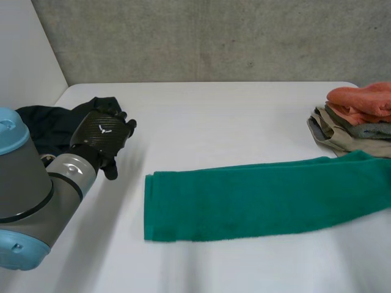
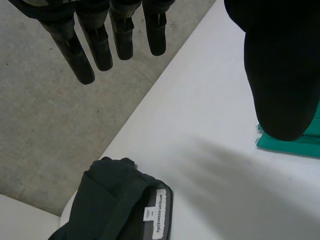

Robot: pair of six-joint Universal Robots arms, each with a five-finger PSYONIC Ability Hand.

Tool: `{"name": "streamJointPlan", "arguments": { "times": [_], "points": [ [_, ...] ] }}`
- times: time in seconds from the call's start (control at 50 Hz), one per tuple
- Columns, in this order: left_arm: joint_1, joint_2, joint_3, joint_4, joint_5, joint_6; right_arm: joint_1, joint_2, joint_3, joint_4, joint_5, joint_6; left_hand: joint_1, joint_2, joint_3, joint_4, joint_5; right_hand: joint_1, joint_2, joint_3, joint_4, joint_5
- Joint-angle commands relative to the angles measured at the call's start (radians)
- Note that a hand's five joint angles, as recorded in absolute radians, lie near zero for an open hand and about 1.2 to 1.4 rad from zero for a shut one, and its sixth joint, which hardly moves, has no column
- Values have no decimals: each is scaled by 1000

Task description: Fold the laundry.

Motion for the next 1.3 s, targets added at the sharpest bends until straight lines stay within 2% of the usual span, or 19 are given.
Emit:
{"name": "streamJointPlan", "arguments": {
  "times": [0.02, 0.18, 0.3, 0.38, 0.46, 0.48, 0.5, 0.54, 0.56, 0.58, 0.66, 0.72, 0.82, 0.98, 1.06, 1.1, 1.2, 1.22, 1.3],
  "points": [
    [3, 26, -10, 0, -3, 0, 336, -88, -27, -24, 8, 130, -28, -23, -21, -22, -11, 266, 215, 209, 197, 243],
    [6, 79, -16, 1, -8, -11, 801, -84, -61, -196, 2, 253, -28, -23, -21, -22, -11, 266, 215, 209, 197, 243],
    [6, 85, -24, -2, -9, -60, 1165, 162, -146, -325, 5, 240, -28, -23, -21, -22, -11, 266, 215, 209, 197, 243],
    [6, 84, -32, 1, -6, -62, 1249, 274, -191, -321, 4, 239, -28, -23, -21, -22, -11, 266, 215, 209, 197, 243],
    [6, 76, -32, 3, -5, -63, 1257, 315, -196, -322, 4, 237, -28, -23, -21, -22, -11, 266, 215, 209, 197, 243],
    [6, 73, -30, 3, -5, -63, 1253, 312, -196, -322, 16, 243, -28, -23, -21, -22, -11, 124, 74, 68, 56, 102],
    [6, 73, -30, 3, -5, -63, 1249, 305, -187, -322, 19, 262, -28, -23, -21, -22, -11, -240, -291, -297, -309, -263],
    [2, 70, -23, 4, -5, -65, 1248, 294, -176, -328, 25, 277, -28, -23, -21, -22, -11, -697, -748, -754, -766, -720],
    [-1, 69, -21, 4, -5, -65, 1248, 285, -171, -325, 33, 288, -28, -23, -21, -22, -11, -894, -945, -951, -963, -917],
    [-3, 67, -18, 4, -5, -66, 1239, 257, -165, -315, 65, 312, -28, -23, -21, -22, -11, -956, -1007, -1013, -1025, -979],
    [-50, 46, 3, 32, -5, -68, 1138, 139, -128, -226, 190, 383, -31, -26, -24, -25, -14, -956, -1007, -1013, -1025, -979],
    [-105, 32, 22, 57, -8, -68, 1066, 90, -102, -137, 235, 433, -31, -26, -24, -25, -14, -956, -1007, -1013, -1025, -979],
    [-214, -13, 46, 101, -6, -81, 940, 73, -36, 12, 226, 458, -31, -26, -24, -25, -14, -956, -1007, -1013, -1025, -979],
    [-357, -198, 128, 123, -14, -129, 794, 72, 82, -64, 163, 452, -16, -11, -10, -10, 1, -887, -938, -944, -956, -910],
    [-366, -283, 151, 126, -18, -126, 785, 72, 111, -103, 171, 446, -8, -2, -1, -1, 10, -884, -935, -941, -953, -907],
    [-363, -344, 181, 133, -58, -123, 785, 72, 117, -112, 171, 446, -2, 3, 5, 5, 16, -881, -932, -938, -950, -904],
    [-336, -422, 234, 158, -219, -117, 786, 72, 134, -150, 186, 447, -2, 3, 5, 5, 16, -881, -932, -938, -950, -904],
    [-296, -430, 235, 156, -279, -112, 786, 72, 136, -152, 192, 447, -2, 3, 5, 5, 16, -881, -932, -938, -950, -904],
    [-221, -424, 211, 149, -344, -95, 791, 72, 137, -156, 221, 447, -2, 3, 5, 5, 16, -776, -827, -833, -845, -799]
  ]
}}
